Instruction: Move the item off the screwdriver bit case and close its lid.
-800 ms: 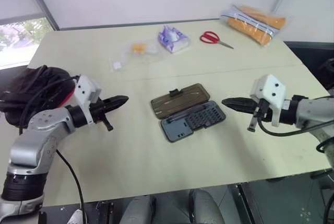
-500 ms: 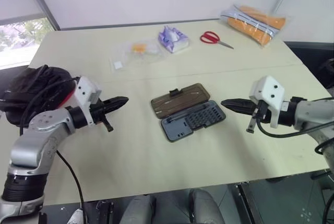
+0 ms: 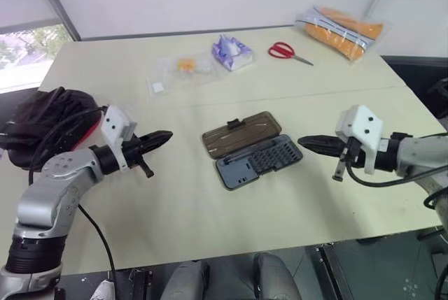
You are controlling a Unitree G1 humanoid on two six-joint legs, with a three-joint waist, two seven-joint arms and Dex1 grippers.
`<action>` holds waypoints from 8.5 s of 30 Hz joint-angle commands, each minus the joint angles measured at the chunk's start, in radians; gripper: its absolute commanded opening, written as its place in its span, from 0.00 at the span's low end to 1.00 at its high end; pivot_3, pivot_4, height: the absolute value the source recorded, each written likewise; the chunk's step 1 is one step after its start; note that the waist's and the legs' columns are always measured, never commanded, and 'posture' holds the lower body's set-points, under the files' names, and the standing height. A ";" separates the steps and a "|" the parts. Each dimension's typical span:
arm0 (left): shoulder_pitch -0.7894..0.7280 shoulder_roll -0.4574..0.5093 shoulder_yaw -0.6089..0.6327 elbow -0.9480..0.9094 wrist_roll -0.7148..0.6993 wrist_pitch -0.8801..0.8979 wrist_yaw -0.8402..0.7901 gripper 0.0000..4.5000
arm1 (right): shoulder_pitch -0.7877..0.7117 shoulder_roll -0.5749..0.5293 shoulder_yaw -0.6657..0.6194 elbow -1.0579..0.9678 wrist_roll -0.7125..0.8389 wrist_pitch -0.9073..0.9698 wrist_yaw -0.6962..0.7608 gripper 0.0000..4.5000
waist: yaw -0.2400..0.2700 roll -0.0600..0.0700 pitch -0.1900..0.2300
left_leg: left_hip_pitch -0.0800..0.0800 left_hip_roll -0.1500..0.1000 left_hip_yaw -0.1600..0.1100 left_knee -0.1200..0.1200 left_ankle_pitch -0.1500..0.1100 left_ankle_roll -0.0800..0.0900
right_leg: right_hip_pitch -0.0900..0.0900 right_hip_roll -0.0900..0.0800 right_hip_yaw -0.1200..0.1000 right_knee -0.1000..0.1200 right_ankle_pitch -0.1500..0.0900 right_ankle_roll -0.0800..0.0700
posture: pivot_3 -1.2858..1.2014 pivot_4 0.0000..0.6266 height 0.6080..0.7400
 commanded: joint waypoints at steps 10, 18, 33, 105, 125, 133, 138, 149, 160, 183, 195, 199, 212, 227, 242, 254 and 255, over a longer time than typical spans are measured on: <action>0.000 0.005 0.028 -0.049 -0.021 0.031 0.016 0.00 | -0.022 0.008 -0.037 -0.015 0.006 -0.006 -0.030 0.00 | -0.001 0.000 0.000 | 0.000 0.000 0.000 0.000 0.000 0.000 | 0.000 0.000 0.000 0.000 0.000 0.000 | 0.52 0.24 1.00; 0.002 -0.007 0.017 -0.040 -0.006 0.018 0.033 0.00 | -0.141 0.098 0.050 0.064 -0.041 0.036 -0.152 0.75 | -0.003 0.000 0.000 | 0.000 0.000 0.000 0.000 0.000 -0.001 | 0.000 0.000 0.000 0.001 0.000 0.000 | 0.52 0.24 1.00; 0.007 -0.034 0.022 -0.057 -0.010 0.028 0.073 0.00 | -0.488 0.387 0.364 0.453 -0.323 0.157 -0.433 0.98 | -0.029 0.000 -0.001 | -0.002 -0.001 0.000 0.000 0.002 -0.003 | -0.004 0.000 0.001 0.003 0.000 -0.001 | 0.52 0.24 1.00; 0.057 -0.056 0.015 -0.094 0.063 -0.015 0.125 0.00 | -0.498 0.405 0.186 0.394 0.350 0.991 -1.005 0.01 | -0.029 0.001 -0.002 | -0.002 -0.001 0.000 -0.001 0.002 -0.003 | -0.005 0.000 0.001 0.004 0.001 -0.001 | 0.52 0.24 1.00; 0.053 -0.064 0.003 -0.092 0.067 -0.021 0.123 0.00 | -0.504 0.360 0.199 0.429 0.588 0.991 -1.257 0.01 | -0.026 0.000 -0.003 | -0.002 -0.001 0.001 0.000 0.002 -0.003 | -0.004 0.000 0.001 0.004 0.001 -0.001 | 0.52 0.24 1.00; 0.051 -0.066 -0.001 -0.094 0.068 -0.021 0.122 0.00 | -0.499 0.355 0.195 0.429 0.628 0.991 -1.300 0.14 | -0.027 0.000 -0.003 | -0.002 -0.001 0.001 0.000 0.002 -0.003 | -0.004 0.000 0.001 0.004 0.001 -0.001 | 0.52 0.24 1.00; 0.053 -0.066 -0.001 -0.096 0.066 -0.018 0.120 0.00 | -0.497 0.352 0.191 0.430 0.647 0.991 -1.318 0.66 | -0.029 0.000 -0.003 | -0.002 -0.001 0.001 0.000 0.002 -0.003 | -0.004 0.000 0.001 0.004 0.001 -0.001 | 0.52 0.24 1.00; 0.052 -0.067 0.003 -0.109 0.032 0.008 0.097 0.00 | -0.517 0.341 0.176 0.400 0.676 0.991 -1.330 0.99 | -0.028 0.000 -0.003 | -0.002 0.000 0.001 0.000 0.002 -0.003 | -0.004 0.000 0.001 0.004 0.001 -0.001 | 0.52 0.24 1.00; 0.034 -0.056 -0.020 -0.126 -0.002 0.037 0.060 0.00 | -0.561 0.309 0.126 0.258 0.631 0.980 -1.228 0.99 | -0.029 0.000 -0.003 | -0.002 0.000 0.001 0.000 0.002 -0.003 | -0.005 0.000 0.001 0.004 0.001 -0.001 | 0.52 0.24 1.00; -0.142 -0.046 -0.331 -0.046 -0.019 0.106 -0.242 0.00 | -0.508 0.324 0.195 0.106 0.311 0.648 -0.736 0.99 | -0.029 0.000 -0.002 | -0.002 -0.001 0.002 0.000 0.002 -0.003 | -0.005 0.000 0.001 0.004 0.001 -0.001 | 0.52 0.24 1.00; -0.164 -0.091 -0.489 0.086 0.105 -0.004 -0.369 0.00 | -0.514 0.274 0.397 0.166 0.050 0.410 -0.495 0.99 | -0.030 0.000 -0.002 | -0.002 -0.001 0.004 0.000 0.002 -0.003 | -0.005 0.000 0.001 0.004 0.001 -0.001 | 0.52 0.24 1.00; -0.162 -0.084 -0.502 0.089 0.122 -0.008 -0.393 0.00 | -0.505 0.287 0.396 0.181 0.009 0.394 -0.462 0.99 | -0.029 0.000 -0.002 | -0.002 -0.001 0.001 0.000 0.002 -0.003 | -0.005 0.000 0.001 0.004 0.001 -0.001 | 0.52 0.24 1.00; -0.139 -0.118 -0.574 0.161 0.234 -0.104 -0.413 0.00 | -0.550 0.189 0.445 0.283 -0.115 0.266 -0.193 0.99 | -0.027 0.000 -0.002 | -0.002 -0.001 0.002 0.000 0.002 -0.003 | -0.005 0.000 0.001 0.004 0.001 -0.001 | 0.52 0.24 1.00; -0.086 -0.197 -0.581 0.187 0.270 -0.126 -0.358 0.00 | -0.669 0.228 0.559 0.665 -0.315 -0.003 0.102 0.99 | -0.029 0.000 -0.003 | -0.001 -0.001 0.004 0.000 0.002 -0.003 | -0.004 0.000 0.001 0.004 0.001 -0.001 | 0.52 0.24 1.00; -0.056 -0.186 -0.572 0.171 0.277 -0.141 -0.335 0.00 | -0.740 0.346 0.581 0.966 -0.492 -0.246 0.195 0.99 | -0.029 0.001 -0.003 | -0.001 -0.001 0.001 0.001 0.002 -0.003 | -0.004 0.000 0.001 0.004 0.001 -0.001 | 0.52 0.24 1.00; -0.058 -0.193 -0.572 0.183 0.285 -0.157 -0.327 0.00 | -0.718 0.370 0.568 1.001 -0.543 -0.287 0.225 0.94 | -0.031 0.001 -0.003 | 0.000 -0.001 0.001 0.001 0.002 -0.003 | -0.004 0.000 0.001 0.004 0.001 -0.001 | 0.52 0.24 1.00; -0.058 -0.194 -0.572 0.182 0.286 -0.158 -0.325 0.00 | -0.715 0.372 0.568 1.002 -0.546 -0.288 0.226 0.88 | -0.031 0.001 -0.003 | -0.001 -0.001 0.001 0.001 0.002 -0.003 | -0.004 0.000 0.001 0.004 0.001 -0.001 | 0.52 0.24 1.00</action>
